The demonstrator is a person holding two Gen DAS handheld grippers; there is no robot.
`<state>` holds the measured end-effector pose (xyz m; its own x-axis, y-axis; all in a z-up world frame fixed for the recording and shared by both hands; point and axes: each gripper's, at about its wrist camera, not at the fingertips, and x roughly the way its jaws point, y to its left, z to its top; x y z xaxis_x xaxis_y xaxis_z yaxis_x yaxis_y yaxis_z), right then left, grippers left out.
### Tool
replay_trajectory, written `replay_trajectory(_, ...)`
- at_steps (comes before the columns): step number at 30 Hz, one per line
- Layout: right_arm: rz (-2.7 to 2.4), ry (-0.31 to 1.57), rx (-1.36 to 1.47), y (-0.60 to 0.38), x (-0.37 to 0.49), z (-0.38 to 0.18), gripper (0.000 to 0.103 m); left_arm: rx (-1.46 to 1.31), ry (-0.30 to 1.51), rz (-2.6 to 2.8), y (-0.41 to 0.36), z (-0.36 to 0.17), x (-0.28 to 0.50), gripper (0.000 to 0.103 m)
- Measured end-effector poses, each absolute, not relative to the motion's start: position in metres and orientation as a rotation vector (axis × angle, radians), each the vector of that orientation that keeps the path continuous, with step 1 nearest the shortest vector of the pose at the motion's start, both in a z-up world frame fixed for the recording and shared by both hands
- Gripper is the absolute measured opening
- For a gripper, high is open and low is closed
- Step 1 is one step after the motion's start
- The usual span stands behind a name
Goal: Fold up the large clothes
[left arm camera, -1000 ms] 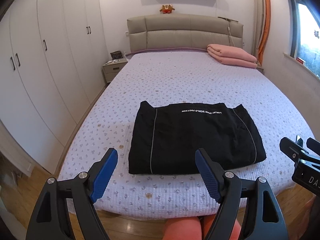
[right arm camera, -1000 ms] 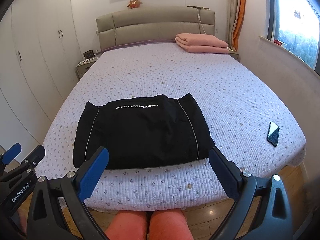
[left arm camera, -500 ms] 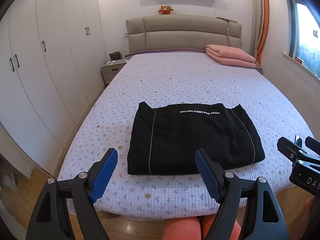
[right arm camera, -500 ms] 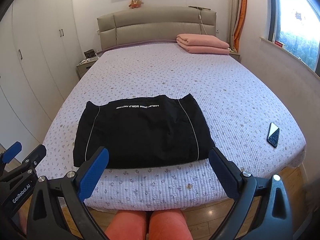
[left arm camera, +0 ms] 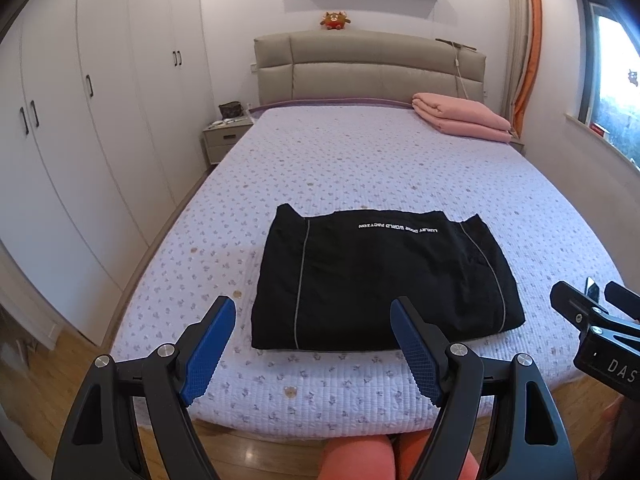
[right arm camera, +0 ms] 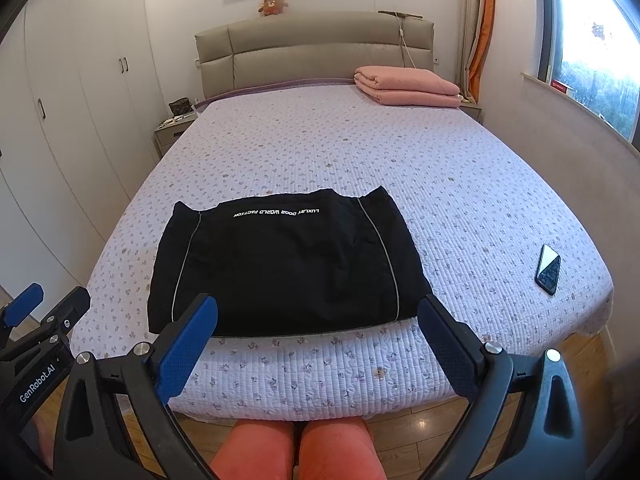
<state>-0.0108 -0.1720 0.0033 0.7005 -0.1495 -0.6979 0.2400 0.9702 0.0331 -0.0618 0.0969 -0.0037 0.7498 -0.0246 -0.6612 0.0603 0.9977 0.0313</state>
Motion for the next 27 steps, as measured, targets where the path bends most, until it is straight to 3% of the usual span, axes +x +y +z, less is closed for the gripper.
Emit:
replay_trajectory(16,-0.217,0.761,0.11,-0.168,-0.012,0.006,0.101,0.13,0.632,0.082,0.096,0.003,-0.069,0.081)
replay_trajectory(27,-0.226,0.771,0.113,-0.171,-0.01,0.001,0.101,0.086,0.67,0.06,0.108,-0.006,-0.063,0.081)
